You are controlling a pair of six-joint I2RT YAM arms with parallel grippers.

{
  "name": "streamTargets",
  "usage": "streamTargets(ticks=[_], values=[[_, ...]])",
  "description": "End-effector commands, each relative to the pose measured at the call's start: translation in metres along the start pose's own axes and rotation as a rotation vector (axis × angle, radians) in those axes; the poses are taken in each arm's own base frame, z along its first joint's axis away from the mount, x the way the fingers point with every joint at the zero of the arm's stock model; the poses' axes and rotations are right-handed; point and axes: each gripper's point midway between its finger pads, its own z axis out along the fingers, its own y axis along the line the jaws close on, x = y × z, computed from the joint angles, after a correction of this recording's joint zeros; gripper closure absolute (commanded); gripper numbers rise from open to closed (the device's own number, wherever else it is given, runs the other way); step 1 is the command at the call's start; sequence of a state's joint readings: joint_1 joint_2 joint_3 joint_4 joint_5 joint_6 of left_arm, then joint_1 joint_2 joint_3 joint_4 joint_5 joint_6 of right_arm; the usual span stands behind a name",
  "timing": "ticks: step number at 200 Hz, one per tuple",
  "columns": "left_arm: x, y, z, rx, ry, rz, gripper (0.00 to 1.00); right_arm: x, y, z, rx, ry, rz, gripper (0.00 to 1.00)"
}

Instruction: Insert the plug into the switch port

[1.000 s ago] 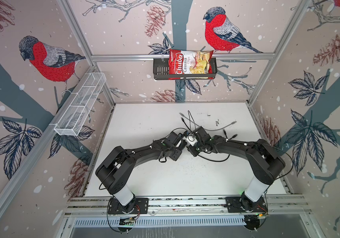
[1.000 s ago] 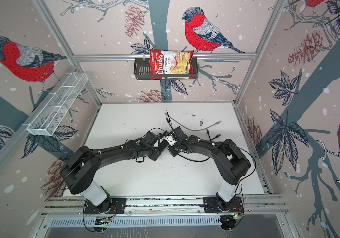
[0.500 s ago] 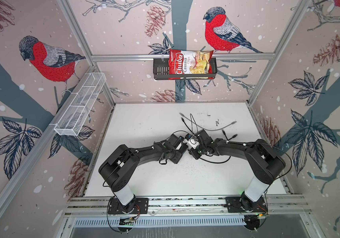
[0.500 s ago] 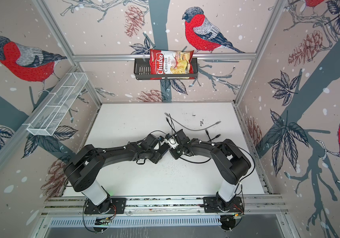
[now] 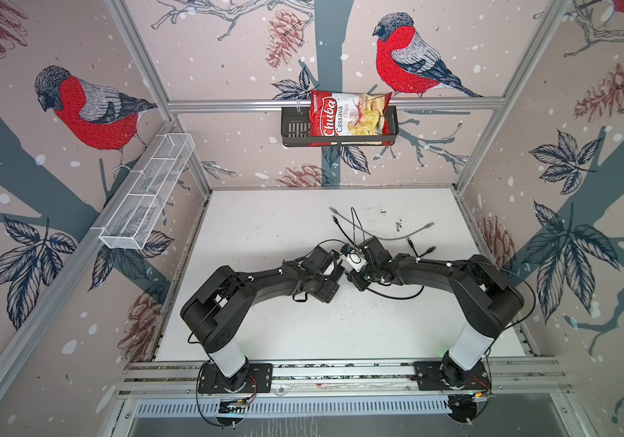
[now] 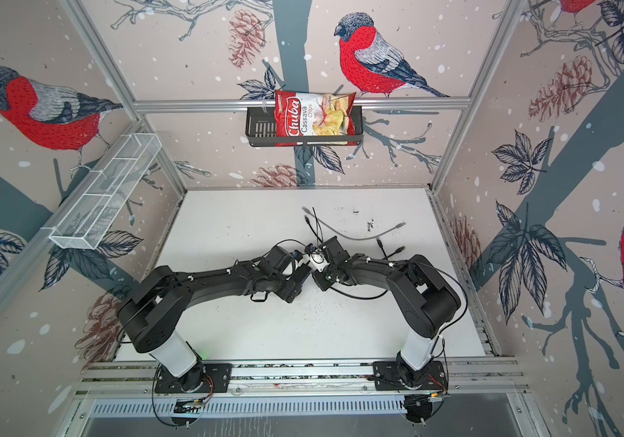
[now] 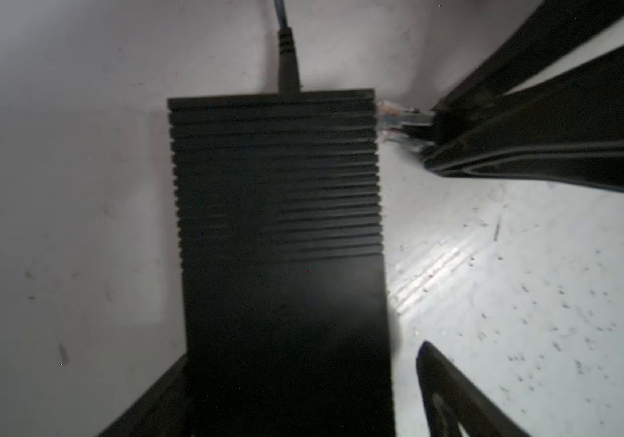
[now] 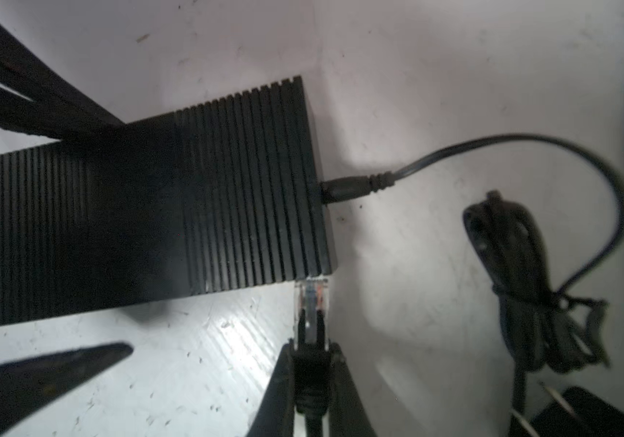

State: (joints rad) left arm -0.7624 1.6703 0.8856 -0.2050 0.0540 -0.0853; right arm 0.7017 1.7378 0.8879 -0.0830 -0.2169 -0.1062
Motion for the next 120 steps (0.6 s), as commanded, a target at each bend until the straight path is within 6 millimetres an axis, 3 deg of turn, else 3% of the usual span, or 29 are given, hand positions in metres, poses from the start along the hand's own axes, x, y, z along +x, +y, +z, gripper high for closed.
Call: streamTargets(ticks=[1, 48, 85, 120], values=[[-0.01, -0.007, -0.006, 0.035, -0.034, 0.008, 0.08, -0.007, -0.003, -0.002, 0.008, -0.032, 0.003, 1.0], [-0.034, -0.002, -0.028, 0.053, -0.173, -0.064, 0.09, -0.005, -0.003, -0.003, 0.009, -0.027, 0.003, 1.0], [-0.046, 0.026, -0.05, 0.099, -0.305, -0.253, 0.12, -0.005, -0.004, -0.005, 0.025, -0.024, -0.003, 1.0], [-0.048, 0.051, -0.05, 0.038, -0.31, -0.382, 0.12, -0.001, 0.001, -0.003, 0.039, 0.006, -0.037, 1.0]])
